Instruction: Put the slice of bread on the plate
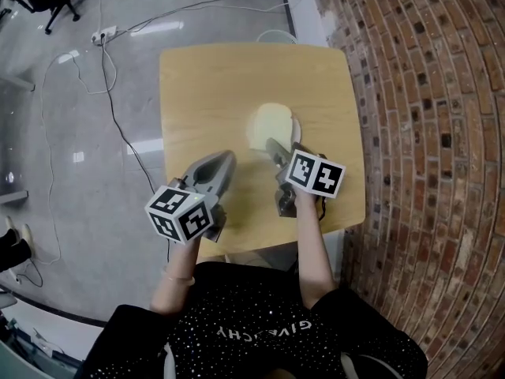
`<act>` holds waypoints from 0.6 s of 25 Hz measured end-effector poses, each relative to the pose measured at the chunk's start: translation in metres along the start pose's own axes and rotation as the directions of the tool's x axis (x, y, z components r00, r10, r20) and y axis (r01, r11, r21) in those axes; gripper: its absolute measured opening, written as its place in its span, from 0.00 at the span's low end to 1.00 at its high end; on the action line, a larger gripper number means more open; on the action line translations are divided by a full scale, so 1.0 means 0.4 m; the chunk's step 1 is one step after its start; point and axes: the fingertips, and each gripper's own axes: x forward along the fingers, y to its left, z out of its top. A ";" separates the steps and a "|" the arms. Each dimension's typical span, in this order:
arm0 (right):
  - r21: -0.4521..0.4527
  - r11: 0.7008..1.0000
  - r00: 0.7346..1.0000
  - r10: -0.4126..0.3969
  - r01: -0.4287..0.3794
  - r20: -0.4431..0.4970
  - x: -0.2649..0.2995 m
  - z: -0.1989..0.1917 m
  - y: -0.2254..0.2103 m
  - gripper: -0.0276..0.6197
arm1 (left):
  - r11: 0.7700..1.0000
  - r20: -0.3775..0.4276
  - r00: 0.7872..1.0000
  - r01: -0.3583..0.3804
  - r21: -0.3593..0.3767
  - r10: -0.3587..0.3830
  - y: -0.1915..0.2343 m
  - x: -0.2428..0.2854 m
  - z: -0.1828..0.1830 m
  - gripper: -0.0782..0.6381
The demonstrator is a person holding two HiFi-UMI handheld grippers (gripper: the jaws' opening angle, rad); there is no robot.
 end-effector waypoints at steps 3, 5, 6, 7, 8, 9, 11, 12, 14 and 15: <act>0.017 0.999 0.999 -0.034 0.033 0.033 -0.033 -0.005 -0.026 0.54 | 1.000 -0.014 1.000 0.012 0.002 -0.012 -0.007 -0.005 -0.008 0.12; 0.051 0.999 0.998 -0.017 0.014 0.064 -0.066 -0.005 -0.033 0.54 | 1.000 -0.024 1.000 0.020 0.012 -0.020 -0.016 -0.004 -0.012 0.12; 0.069 0.998 0.996 0.001 -0.007 0.085 -0.085 -0.004 -0.032 0.53 | 0.999 -0.027 0.999 0.025 0.021 -0.024 -0.023 -0.004 -0.012 0.12; 0.082 0.996 0.994 0.027 -0.035 0.104 -0.105 -0.003 -0.027 0.53 | 0.999 -0.027 0.999 0.029 0.033 -0.028 -0.031 -0.004 -0.011 0.12; 0.087 0.994 0.991 0.059 -0.070 0.120 -0.124 -0.001 -0.017 0.53 | 0.998 -0.027 0.999 0.034 0.048 -0.033 -0.041 -0.003 -0.010 0.12; 0.084 0.990 0.986 0.097 -0.109 0.134 -0.142 0.001 -0.005 0.53 | 0.997 -0.027 0.999 0.041 0.063 -0.039 -0.051 0.001 -0.008 0.12; 0.074 0.979 0.971 0.177 -0.190 0.161 -0.180 0.005 0.025 0.53 | 0.994 -0.034 0.998 0.058 0.095 -0.055 -0.076 0.010 -0.006 0.12; 0.073 0.971 0.961 0.213 -0.228 0.177 -0.200 0.006 0.040 0.53 | 0.992 -0.041 0.997 0.066 0.109 -0.062 -0.090 0.012 -0.007 0.12; 0.084 0.953 0.938 0.267 -0.291 0.220 -0.243 0.014 0.069 0.38 | 0.987 -0.051 0.996 0.079 0.137 -0.073 -0.118 0.013 -0.006 0.12; 0.094 0.943 0.924 0.288 -0.319 0.251 -0.264 0.021 0.080 0.26 | 0.985 -0.054 0.995 0.086 0.152 -0.078 -0.132 0.013 -0.004 0.12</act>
